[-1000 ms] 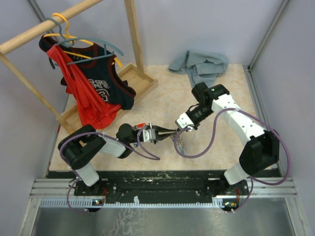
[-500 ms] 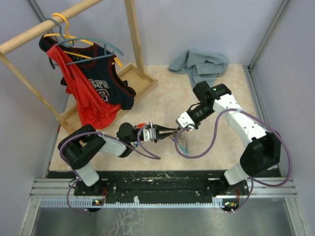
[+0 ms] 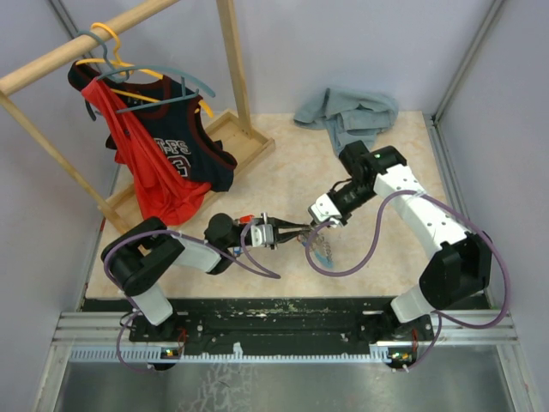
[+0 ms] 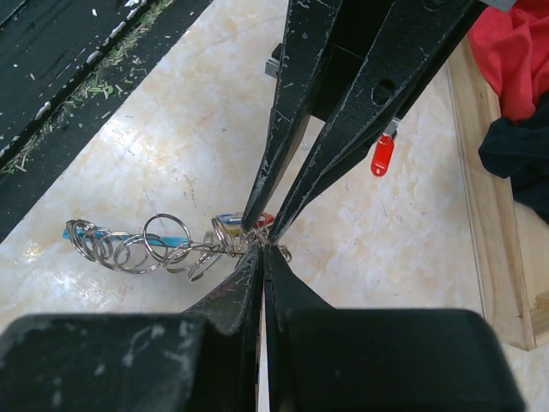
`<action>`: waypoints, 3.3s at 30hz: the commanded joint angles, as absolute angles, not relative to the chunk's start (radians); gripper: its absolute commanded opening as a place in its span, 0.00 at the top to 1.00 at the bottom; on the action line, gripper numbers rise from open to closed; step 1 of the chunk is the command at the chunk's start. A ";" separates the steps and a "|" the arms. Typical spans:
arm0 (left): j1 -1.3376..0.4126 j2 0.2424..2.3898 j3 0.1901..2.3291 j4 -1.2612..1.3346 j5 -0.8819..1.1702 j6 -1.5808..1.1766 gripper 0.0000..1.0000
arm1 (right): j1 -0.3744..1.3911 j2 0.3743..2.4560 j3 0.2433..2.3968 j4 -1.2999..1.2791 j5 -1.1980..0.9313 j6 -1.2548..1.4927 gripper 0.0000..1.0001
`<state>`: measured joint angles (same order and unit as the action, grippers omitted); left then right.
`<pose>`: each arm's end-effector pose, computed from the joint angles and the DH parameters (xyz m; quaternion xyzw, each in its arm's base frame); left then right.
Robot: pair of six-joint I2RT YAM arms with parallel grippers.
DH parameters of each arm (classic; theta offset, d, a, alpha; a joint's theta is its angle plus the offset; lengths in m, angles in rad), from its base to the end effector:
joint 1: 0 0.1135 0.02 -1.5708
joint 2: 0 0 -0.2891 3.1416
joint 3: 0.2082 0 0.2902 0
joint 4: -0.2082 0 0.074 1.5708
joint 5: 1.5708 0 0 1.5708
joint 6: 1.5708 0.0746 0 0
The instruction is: Remove the keys from the keyring
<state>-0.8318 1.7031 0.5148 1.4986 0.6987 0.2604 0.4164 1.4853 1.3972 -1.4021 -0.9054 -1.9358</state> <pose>0.1966 -0.2870 0.1991 0.5239 0.3296 -0.4075 0.6715 0.2443 0.1722 0.3166 -0.8362 0.3293 0.2919 0.3273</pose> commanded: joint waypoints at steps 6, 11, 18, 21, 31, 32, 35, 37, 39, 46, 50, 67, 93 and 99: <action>-0.844 1.691 0.553 1.459 0.707 0.282 0.80 | 0.405 1.431 1.467 -1.421 -0.964 -1.937 1.00; -0.846 1.690 0.558 1.443 0.698 0.287 0.80 | 0.405 1.429 1.471 -1.426 -0.965 -1.937 1.00; -0.846 1.692 0.561 1.438 0.692 0.287 0.80 | 0.405 1.431 1.469 -1.428 -0.973 -1.944 1.00; -0.848 1.692 0.564 1.436 0.691 0.286 0.81 | 0.405 1.434 1.467 -1.430 -0.979 -1.951 1.00; -0.848 1.692 0.572 1.415 0.679 0.288 0.82 | 0.405 1.436 1.457 -1.424 -0.985 -1.953 1.00; -0.849 1.692 0.572 1.415 0.677 0.287 0.82 | 0.407 1.437 1.456 -1.424 -0.986 -1.952 1.00; -0.850 1.691 0.574 1.413 0.670 0.287 0.85 | 0.406 1.439 1.453 -1.425 -0.990 -1.959 1.00; -0.849 1.691 0.574 1.412 0.665 0.285 0.92 | 0.407 1.440 1.451 -1.428 -0.991 -1.965 1.00; -0.849 1.688 0.570 1.412 0.661 0.287 1.00 | 0.407 1.442 1.451 -1.431 -0.986 -1.969 1.00; -0.846 1.662 0.534 1.459 0.636 0.284 1.00 | 0.378 1.428 1.449 -1.445 -0.963 -1.984 1.00; -0.834 1.652 0.508 1.523 0.621 0.248 1.00 | 0.337 1.408 1.426 -1.462 -0.963 -2.027 1.00; -0.801 1.670 0.467 1.660 0.799 0.251 1.00 | 0.328 1.402 1.285 -1.326 -1.062 -2.033 0.77; -0.722 1.790 0.549 1.790 1.187 0.236 1.00 | 0.397 1.599 1.282 -1.460 -1.214 -2.032 0.50; -0.722 1.786 0.543 1.791 1.179 0.246 1.00 | 0.435 1.643 1.314 -1.491 -1.196 -2.028 0.62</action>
